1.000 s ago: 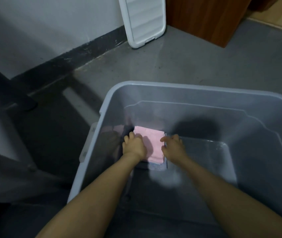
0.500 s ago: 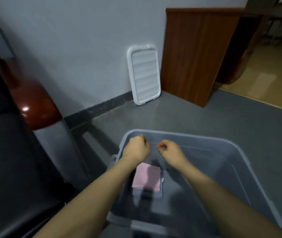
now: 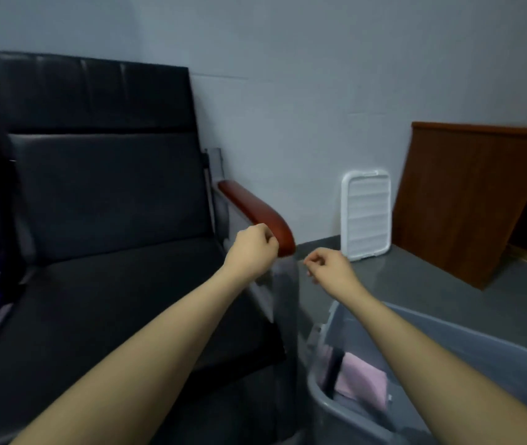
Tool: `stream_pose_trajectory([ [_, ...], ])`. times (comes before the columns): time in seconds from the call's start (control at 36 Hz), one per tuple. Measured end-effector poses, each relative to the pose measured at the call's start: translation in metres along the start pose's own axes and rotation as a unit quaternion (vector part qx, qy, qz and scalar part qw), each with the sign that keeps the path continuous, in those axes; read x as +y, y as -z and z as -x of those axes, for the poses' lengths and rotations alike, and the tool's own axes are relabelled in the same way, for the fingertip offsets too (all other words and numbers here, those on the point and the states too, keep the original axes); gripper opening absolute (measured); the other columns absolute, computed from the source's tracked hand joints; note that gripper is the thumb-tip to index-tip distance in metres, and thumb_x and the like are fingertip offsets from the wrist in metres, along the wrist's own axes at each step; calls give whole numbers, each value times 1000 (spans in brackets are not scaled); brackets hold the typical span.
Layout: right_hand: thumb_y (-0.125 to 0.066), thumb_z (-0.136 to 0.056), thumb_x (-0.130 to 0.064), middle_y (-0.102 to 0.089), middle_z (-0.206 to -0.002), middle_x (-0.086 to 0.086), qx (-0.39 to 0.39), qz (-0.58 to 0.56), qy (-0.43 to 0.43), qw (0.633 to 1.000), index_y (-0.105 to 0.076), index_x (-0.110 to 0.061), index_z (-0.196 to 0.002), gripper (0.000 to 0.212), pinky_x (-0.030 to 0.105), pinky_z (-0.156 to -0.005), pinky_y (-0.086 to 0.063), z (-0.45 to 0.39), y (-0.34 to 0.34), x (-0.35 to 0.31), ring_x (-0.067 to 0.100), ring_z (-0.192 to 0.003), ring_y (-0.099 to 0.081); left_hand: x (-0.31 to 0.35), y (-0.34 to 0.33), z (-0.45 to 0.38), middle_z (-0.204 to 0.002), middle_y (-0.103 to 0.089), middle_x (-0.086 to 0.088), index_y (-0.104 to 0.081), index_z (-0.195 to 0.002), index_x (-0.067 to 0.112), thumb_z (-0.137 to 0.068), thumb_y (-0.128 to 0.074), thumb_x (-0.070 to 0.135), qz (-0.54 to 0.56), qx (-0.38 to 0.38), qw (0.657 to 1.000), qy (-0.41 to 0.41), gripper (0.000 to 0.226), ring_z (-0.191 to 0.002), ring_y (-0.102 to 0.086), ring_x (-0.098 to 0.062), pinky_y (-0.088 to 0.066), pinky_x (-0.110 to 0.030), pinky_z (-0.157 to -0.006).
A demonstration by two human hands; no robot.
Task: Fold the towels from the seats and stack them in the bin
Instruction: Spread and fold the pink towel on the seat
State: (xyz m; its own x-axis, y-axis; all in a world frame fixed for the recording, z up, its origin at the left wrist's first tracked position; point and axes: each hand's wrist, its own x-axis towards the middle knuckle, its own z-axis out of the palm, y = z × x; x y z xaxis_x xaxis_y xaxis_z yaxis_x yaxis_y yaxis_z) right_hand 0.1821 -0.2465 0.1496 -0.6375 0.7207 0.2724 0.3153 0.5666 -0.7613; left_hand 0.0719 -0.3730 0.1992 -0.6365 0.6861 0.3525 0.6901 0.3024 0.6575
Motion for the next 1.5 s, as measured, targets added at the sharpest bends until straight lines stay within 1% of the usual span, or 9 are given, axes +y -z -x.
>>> stream_pose_trajectory([
  [0.11, -58, -89, -9, -63, -67, -1, -39, -9, 48, 998, -67, -11, -82, 12, 6, -54, -40, 0, -47, -63, 0, -59, -55, -40, 69, 18, -85, -64, -6, -61, -96, 11, -94, -44, 19, -3, 25, 999, 46, 18, -76, -62, -23, -53, -38, -67],
  [0.22, -54, -91, -7, -61, -63, 0, -90, -31, 77, 992, -60, -17, -72, 22, 24, -58, -46, -2, -98, -116, 11, -54, -56, -81, 124, 34, -81, -63, -1, -60, -97, 15, -95, -45, 21, -6, 62, 993, 100, 17, -79, -64, -19, -54, -37, -72],
  [0.64, -55, -93, -12, -64, -75, 0, -293, -90, 205, 930, -66, -12, -90, 11, 15, -55, -43, 34, -317, -305, 8, -62, -57, -244, 294, 126, -86, -64, -6, -63, -87, 6, -89, -48, 15, -130, 232, 927, 264, 17, -86, -58, -21, -42, -31, -73],
  [0.72, -59, -89, -9, -62, -70, -5, -320, -115, 235, 911, -66, -15, -82, 11, 26, -68, -51, 48, -355, -329, 11, -68, -58, -271, 317, 148, -82, -63, -14, -56, -72, 6, -84, -48, 14, -188, 245, 906, 290, 17, -84, -58, -31, -46, -39, -72],
  [0.81, -61, -87, -10, -65, -81, -4, -358, -124, 262, 888, -68, -13, -88, 8, 31, -79, -51, 65, -385, -347, 14, -82, -61, -291, 336, 167, -109, -58, -12, -61, -95, 7, -87, -47, 19, -276, 240, 869, 333, 20, -103, -53, -34, -44, -40, -85],
  [0.94, -60, -88, -15, -55, -132, 4, -409, -58, 300, 860, -52, -11, -130, 43, 28, -98, -38, 90, -427, -373, 21, -122, -51, -323, 355, 192, -127, -45, -7, -50, -121, 14, -88, -52, 18, -337, 203, 834, 388, 33, -117, -41, -30, -35, -38, -90],
  [1.17, -73, -75, -40, -45, -131, 13, -404, 84, 330, 849, -27, -17, -141, 84, 35, -95, -43, 97, -469, -377, 31, -122, -46, -352, 363, 213, -129, -44, -9, -42, -123, 11, -90, -52, 45, -382, 127, 817, 413, 49, -118, -42, -30, -33, -38, -92],
  [1.39, -42, -90, -13, -55, -123, 11, -312, 171, 369, 859, -46, -14, -119, 30, 38, -84, -43, 101, -485, -378, 33, -112, -54, -358, 366, 215, -108, -58, -7, -55, -100, 13, -91, -43, 14, -455, 157, 790, 379, 14, -103, -48, -27, -31, -34, -82],
  [1.5, -44, -89, -11, -61, -99, 12, -315, 14, 321, 893, -49, -18, -87, 9, 38, -74, -46, 94, -489, -381, 35, -95, -58, -361, 369, 213, -120, -47, -5, -48, -113, 12, -91, -40, 14, -443, 221, 794, 353, 23, -113, -41, -26, -29, -34, -91],
])
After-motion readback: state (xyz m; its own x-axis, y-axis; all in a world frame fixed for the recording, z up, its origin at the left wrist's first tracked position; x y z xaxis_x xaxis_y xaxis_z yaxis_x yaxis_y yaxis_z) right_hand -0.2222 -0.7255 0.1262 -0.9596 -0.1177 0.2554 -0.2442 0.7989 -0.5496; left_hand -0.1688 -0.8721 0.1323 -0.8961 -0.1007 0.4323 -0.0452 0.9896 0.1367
